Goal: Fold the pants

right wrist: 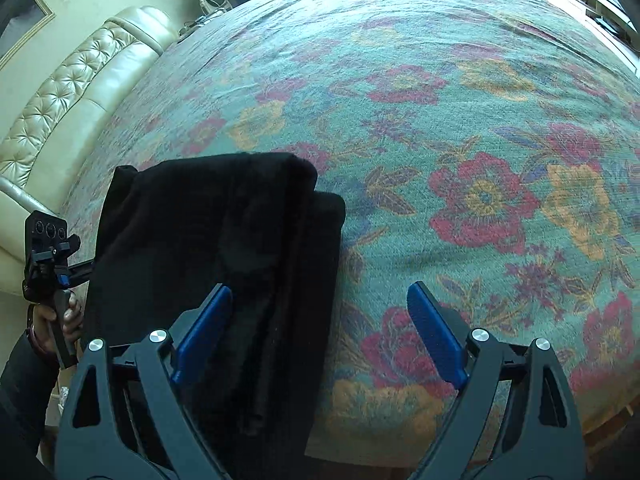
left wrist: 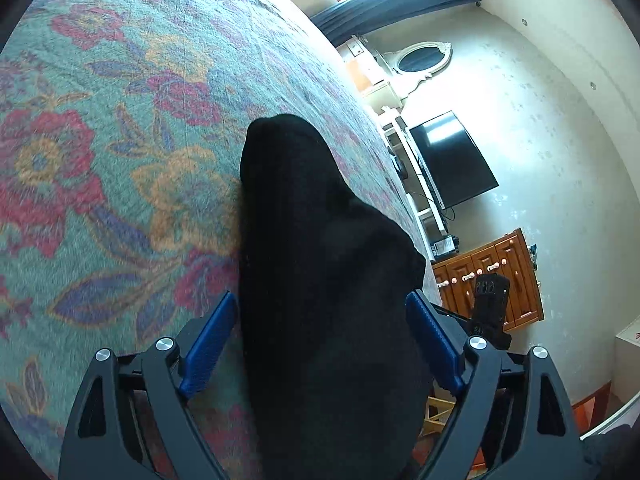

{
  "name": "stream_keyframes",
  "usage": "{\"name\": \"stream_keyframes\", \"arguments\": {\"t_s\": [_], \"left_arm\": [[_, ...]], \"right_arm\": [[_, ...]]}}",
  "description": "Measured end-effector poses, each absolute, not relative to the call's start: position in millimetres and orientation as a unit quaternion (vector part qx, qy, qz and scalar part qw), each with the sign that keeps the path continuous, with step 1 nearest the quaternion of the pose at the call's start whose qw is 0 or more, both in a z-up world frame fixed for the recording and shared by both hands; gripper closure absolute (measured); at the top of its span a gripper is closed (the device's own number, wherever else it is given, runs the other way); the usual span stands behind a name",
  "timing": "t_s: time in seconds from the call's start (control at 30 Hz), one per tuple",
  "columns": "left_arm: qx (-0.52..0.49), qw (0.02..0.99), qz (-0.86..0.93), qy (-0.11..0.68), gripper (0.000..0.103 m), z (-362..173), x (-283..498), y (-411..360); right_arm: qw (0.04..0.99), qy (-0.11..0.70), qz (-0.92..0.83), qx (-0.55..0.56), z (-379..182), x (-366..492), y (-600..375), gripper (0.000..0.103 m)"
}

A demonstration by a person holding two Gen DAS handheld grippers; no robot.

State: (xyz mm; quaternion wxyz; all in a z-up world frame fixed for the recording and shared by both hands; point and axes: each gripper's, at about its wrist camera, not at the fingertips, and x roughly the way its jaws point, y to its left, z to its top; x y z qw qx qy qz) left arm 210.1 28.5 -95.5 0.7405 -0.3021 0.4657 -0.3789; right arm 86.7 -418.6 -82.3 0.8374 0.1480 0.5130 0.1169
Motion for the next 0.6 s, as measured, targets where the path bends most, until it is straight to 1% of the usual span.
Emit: {"name": "stream_keyframes", "arguments": {"t_s": [0.13,0.2,0.3,0.37,0.5,0.6], "left_arm": [[-0.297,0.74,-0.382,0.468,0.018,-96,185,32],[-0.279,0.746,-0.382,0.468,0.017,-97,179,28],[-0.221,0.769,-0.377,0.467,0.017,-97,171,15],[-0.195,0.777,-0.371,0.47,0.015,-97,169,8],[-0.193,0.777,-0.363,0.477,0.014,-100,176,8],[-0.194,0.777,-0.364,0.475,0.014,-100,176,7]], "right_arm": [[0.826,0.519,0.128,0.177,-87,68,-423,0.014],[0.823,0.521,0.126,0.191,-89,63,-424,0.014],[0.83,0.515,0.12,0.176,-87,55,-418,0.014],[0.835,0.514,0.117,0.16,-84,50,-412,0.013],[0.842,0.512,0.114,0.125,-83,43,-404,0.012],[0.841,0.514,0.113,0.125,-86,40,-407,0.009]]}}
